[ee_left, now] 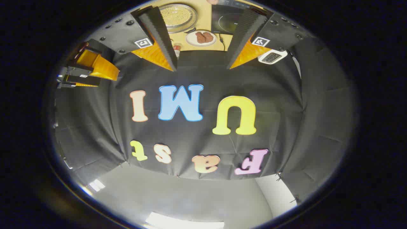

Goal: First push the handle of the pot to place it horizontally, then grasp the pot with both hands and set it on the induction cooktop.

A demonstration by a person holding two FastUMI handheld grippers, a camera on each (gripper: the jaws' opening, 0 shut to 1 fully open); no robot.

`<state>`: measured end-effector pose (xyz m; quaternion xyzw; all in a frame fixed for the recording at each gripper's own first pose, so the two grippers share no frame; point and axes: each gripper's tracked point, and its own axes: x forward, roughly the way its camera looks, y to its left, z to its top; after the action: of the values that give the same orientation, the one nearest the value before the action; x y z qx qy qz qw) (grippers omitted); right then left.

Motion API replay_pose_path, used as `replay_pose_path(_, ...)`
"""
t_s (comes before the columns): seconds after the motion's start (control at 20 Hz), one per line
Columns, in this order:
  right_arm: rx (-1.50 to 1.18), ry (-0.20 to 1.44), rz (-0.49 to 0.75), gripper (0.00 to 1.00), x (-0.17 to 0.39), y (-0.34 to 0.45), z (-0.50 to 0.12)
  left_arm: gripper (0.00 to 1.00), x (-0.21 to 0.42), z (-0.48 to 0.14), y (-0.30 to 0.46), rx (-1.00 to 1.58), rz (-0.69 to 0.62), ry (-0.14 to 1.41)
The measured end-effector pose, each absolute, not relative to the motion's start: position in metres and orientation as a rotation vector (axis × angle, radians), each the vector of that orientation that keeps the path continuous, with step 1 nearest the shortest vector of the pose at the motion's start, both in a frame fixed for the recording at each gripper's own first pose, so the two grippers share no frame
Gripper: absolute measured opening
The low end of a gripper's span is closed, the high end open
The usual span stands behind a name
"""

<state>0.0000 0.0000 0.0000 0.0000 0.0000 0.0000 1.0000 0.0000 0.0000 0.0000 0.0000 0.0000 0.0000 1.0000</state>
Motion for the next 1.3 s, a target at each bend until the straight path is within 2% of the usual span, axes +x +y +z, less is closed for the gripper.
replay_pose_path(0.75,0.026,0.015,-0.004,0.97,0.013,-0.009,-0.007,1.00,0.003,-0.001,-0.002,0.027,-0.007,-0.014)
replay_pose_path(0.85,0.036,0.027,-0.005,0.97,0.014,-0.010,-0.013,0.98,0.002,-0.002,-0.001,0.032,-0.009,-0.013)
replay_pose_path(1.0,0.042,0.056,0.002,0.98,0.016,-0.011,-0.028,1.00,0.002,-0.003,0.001,0.030,-0.008,-0.012)
replay_pose_path(1.3,0.028,0.188,0.048,0.98,0.017,-0.006,-0.084,0.98,0.006,-0.015,0.008,0.028,0.002,0.007)
